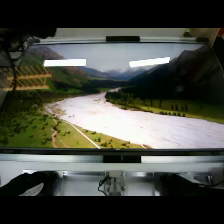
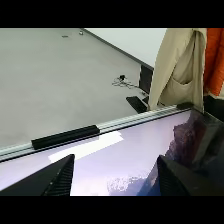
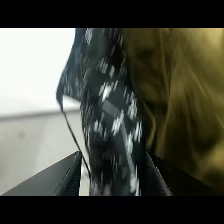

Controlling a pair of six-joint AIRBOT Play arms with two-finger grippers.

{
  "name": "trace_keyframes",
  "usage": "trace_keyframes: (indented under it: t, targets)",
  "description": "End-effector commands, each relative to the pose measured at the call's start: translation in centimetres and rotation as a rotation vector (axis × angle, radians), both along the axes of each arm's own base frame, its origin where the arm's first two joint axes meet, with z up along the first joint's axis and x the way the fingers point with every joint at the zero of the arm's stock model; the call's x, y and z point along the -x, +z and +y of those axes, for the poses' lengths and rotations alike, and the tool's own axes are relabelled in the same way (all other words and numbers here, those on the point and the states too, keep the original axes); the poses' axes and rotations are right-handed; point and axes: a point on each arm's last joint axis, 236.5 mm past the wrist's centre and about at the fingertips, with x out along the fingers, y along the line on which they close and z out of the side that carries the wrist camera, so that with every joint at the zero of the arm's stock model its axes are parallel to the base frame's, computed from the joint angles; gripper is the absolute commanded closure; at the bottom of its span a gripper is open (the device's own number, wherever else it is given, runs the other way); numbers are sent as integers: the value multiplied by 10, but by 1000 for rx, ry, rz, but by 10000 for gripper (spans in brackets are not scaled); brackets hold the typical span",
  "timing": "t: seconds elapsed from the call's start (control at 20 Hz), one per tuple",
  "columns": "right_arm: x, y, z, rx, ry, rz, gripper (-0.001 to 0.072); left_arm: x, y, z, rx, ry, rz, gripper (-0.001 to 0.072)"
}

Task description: Fold the shirts.

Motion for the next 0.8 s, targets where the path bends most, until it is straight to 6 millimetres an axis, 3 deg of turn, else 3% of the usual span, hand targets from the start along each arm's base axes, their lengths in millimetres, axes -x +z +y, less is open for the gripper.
trace_keyframes:
  t: [0.0,0.05,0.1,0.2,0.3,0.35,0.4,0.45,0.5,0.55,0.65,0.75]
  targets:
    - [1,-10,45,-101,1,58,206,-24,-32,-10,-29,1,59,104]
    - [-4,-9,58,-116,19,52,156,-30,-41,-12,-36,1,76,104]
    - [-12,-11,71,-137,50,39,37,-36,-51,-15,-44,1,94,104]
    - [-26,-27,100,-238,110,31,37,-49,-71,-20,-60,1,131,104]
    - [-42,-59,131,-405,192,33,42,-58,-98,-26,-91,-8,192,110]
    - [-63,-80,149,-516,300,38,43,-59,-116,-27,-130,-13,236,119]
    - [-91,-98,168,-609,447,51,43,-58,-138,-27,-184,-20,294,238]
    - [-118,-114,187,-681,572,60,43,-55,-158,-25,-237,-27,352,311]
    - [-145,-128,209,-734,693,100,43,-51,-181,-20,-287,-20,426,311]
    - [-167,-143,229,-769,784,161,43,-47,-204,-10,-332,9,513,311]
    - [-214,-178,274,-803,944,314,43,-28,-261,37,-480,151,765,326]
    - [-259,-215,321,-797,1070,464,43,22,-315,95,-700,277,1088,290]
